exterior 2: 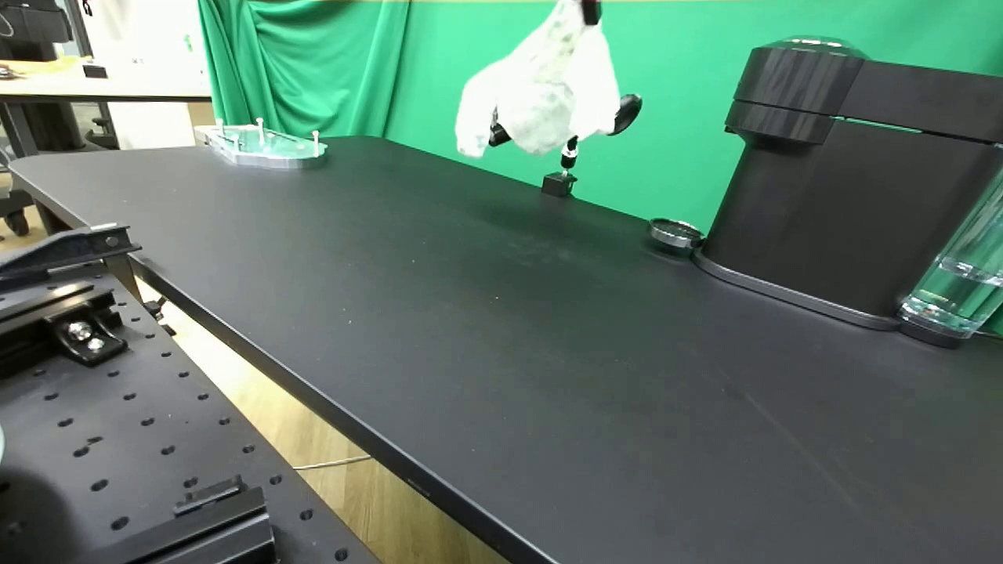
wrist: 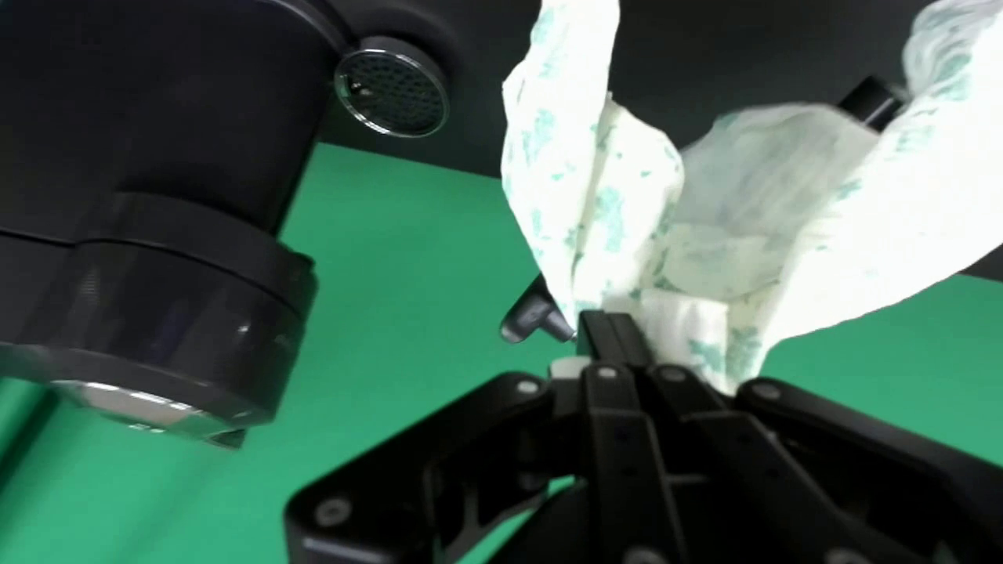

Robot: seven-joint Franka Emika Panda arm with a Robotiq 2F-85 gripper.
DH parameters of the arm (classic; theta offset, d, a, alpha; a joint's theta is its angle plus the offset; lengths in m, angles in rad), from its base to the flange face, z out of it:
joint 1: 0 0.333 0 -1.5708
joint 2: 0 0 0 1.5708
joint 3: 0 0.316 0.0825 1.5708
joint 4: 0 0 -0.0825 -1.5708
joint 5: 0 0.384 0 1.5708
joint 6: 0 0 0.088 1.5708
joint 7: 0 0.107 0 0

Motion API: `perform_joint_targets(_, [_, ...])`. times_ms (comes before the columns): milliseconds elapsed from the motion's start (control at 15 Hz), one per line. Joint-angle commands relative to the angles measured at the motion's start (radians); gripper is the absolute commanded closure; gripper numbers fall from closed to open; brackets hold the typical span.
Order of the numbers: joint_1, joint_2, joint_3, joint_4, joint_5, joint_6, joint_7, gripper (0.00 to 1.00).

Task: Put the cloth on the table

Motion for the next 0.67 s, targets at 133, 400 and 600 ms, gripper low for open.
perform_joint_targets(133, [-0.308, -0.103, 0.237, -0.099, 0.150, 0.039, -0.021, 1.00])
perform_joint_targets(400, [-0.455, -0.091, 0.435, -0.122, 0.239, 0.014, -0.019, 1.00])
perform_joint_targets(600, [-0.523, -0.083, 0.559, -0.134, 0.288, 0.003, -0.013, 1.00])
